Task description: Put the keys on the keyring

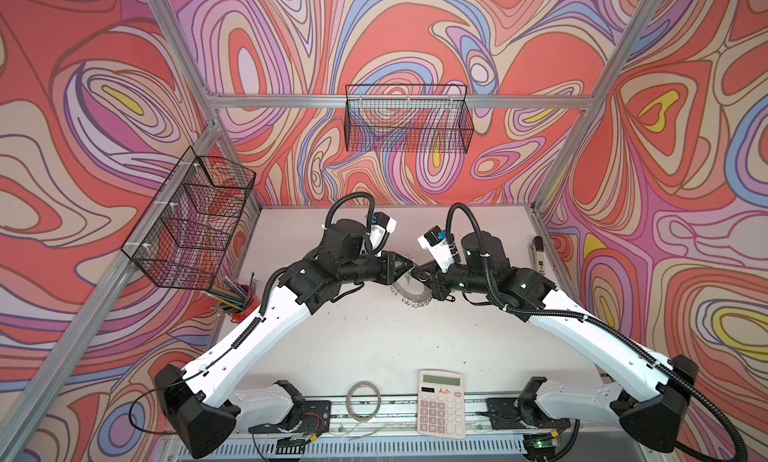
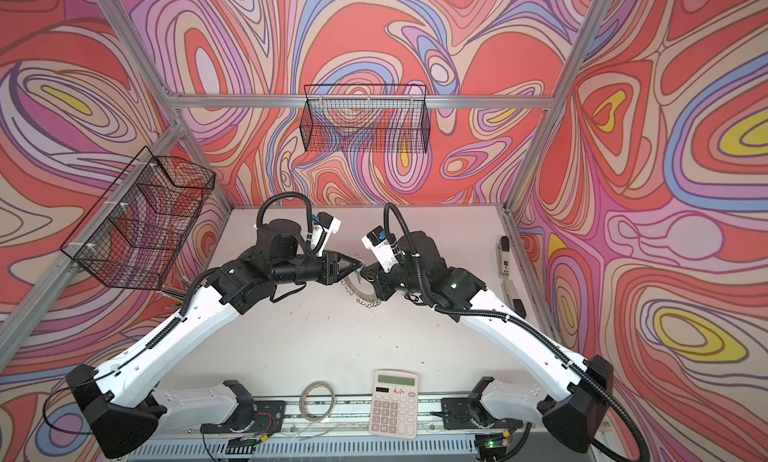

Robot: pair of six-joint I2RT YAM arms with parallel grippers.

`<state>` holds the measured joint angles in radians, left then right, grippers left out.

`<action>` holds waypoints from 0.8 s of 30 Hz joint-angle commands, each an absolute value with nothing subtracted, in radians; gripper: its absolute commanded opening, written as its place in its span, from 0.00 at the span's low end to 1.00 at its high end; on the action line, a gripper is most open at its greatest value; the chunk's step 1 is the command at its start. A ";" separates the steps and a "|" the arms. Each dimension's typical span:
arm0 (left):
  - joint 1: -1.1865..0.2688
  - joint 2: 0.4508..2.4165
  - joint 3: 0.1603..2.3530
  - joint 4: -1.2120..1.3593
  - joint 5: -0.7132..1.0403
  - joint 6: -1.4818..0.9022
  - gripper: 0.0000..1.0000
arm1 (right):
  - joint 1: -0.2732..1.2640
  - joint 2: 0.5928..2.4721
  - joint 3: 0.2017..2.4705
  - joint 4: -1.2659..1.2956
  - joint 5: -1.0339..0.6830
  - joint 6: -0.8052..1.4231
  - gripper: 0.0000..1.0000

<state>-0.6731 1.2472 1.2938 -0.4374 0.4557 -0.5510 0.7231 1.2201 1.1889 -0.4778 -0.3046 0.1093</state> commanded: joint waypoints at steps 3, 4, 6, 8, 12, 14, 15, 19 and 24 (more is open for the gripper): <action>-0.669 1.256 1.300 -0.433 0.458 -0.557 0.05 | 0.724 1.211 1.189 -0.436 -0.319 0.098 0.00; -0.668 1.258 1.306 -0.442 0.454 -0.556 0.01 | 0.724 1.212 1.189 -0.438 -0.318 0.097 0.00; -0.667 1.256 1.315 -0.460 0.448 -0.550 0.00 | 0.724 1.213 1.193 -0.444 -0.314 0.093 0.00; -0.667 1.252 1.331 -0.486 0.443 -0.535 0.00 | 0.724 1.220 1.199 -0.459 -0.293 0.087 0.00; -0.667 1.262 1.406 -0.609 0.436 -0.468 0.00 | 0.724 1.249 1.220 -0.503 -0.247 0.064 0.00; -0.667 1.276 1.449 -0.678 0.435 -0.430 0.00 | 0.724 1.263 1.226 -0.510 -0.254 0.057 0.00; -0.667 1.281 1.468 -0.707 0.432 -0.415 0.00 | 0.724 1.264 1.225 -0.502 -0.264 0.057 0.00; -0.667 1.290 1.507 -0.774 0.414 -0.380 0.00 | 0.724 1.263 1.223 -0.485 -0.280 0.061 0.00; -0.667 1.299 1.552 -0.839 0.346 -0.354 0.00 | 0.724 1.269 1.230 -0.487 -0.294 0.067 0.02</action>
<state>-0.6743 1.3094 1.5097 -0.7433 0.3927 -0.3939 0.7361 1.2598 1.2137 -0.4587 -0.3370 0.0677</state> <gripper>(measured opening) 0.047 0.054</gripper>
